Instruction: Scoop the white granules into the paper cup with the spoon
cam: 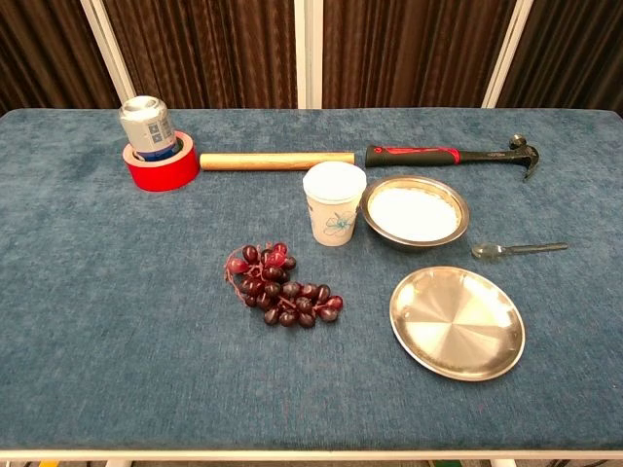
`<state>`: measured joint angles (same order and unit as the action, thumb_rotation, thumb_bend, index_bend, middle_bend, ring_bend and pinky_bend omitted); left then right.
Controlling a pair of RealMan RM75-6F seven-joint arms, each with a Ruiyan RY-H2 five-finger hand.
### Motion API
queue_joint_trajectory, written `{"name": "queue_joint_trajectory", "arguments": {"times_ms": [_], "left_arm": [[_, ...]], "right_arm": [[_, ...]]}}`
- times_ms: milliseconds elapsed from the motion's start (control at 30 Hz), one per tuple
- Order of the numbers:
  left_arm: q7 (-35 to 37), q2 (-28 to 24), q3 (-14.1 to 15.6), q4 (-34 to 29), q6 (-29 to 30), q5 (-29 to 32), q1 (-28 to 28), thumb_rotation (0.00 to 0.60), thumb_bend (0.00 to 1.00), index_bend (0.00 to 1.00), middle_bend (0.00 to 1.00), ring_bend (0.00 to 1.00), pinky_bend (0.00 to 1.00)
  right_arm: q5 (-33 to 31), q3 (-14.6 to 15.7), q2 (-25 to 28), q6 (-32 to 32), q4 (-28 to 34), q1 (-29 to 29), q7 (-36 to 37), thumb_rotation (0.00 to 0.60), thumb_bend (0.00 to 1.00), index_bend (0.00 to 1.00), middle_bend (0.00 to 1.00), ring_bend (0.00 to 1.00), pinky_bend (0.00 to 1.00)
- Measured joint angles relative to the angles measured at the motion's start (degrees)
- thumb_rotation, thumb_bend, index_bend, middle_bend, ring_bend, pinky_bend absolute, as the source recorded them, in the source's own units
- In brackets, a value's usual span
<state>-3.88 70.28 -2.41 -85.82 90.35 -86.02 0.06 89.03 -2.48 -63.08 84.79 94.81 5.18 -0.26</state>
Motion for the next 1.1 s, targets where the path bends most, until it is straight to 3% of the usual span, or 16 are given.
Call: {"name": "queue_joint_trajectory", "arguments": {"times_ms": [567,833,1100], "left_arm": [[-0.95,-0.08,-0.01,-0.86,-2.07,1.06,-0.77,0.600,0.10,0.14,0.10,0.05,0.04],[-1.00,0.13,-0.31,-0.75,-2.87,1.55,-1.38,0.600,0.10,0.14,0.10,0.05,0.04],[-0.77,0.26,-0.14,-0.52,-2.87,1.98,-1.14,0.600,0.10,0.14,0.10,0.05,0.04]], "right_arm": [[-0.37,0.28,0.58,-3.76,0.66,1.80,-1.36,0.600,0.32,0.06,0.24,0.00,0.00],[-2.11,-1.08,-1.65,-10.72,-0.68,6.38,-4.26,0.600,0.25,0.28,0.33,0.03,0.00],[-5.67,-3.05,-9.68,-22.61,-8.95,14.95,-9.45,0.600,0.24,0.37,0.40,0.06,0.00]]}}
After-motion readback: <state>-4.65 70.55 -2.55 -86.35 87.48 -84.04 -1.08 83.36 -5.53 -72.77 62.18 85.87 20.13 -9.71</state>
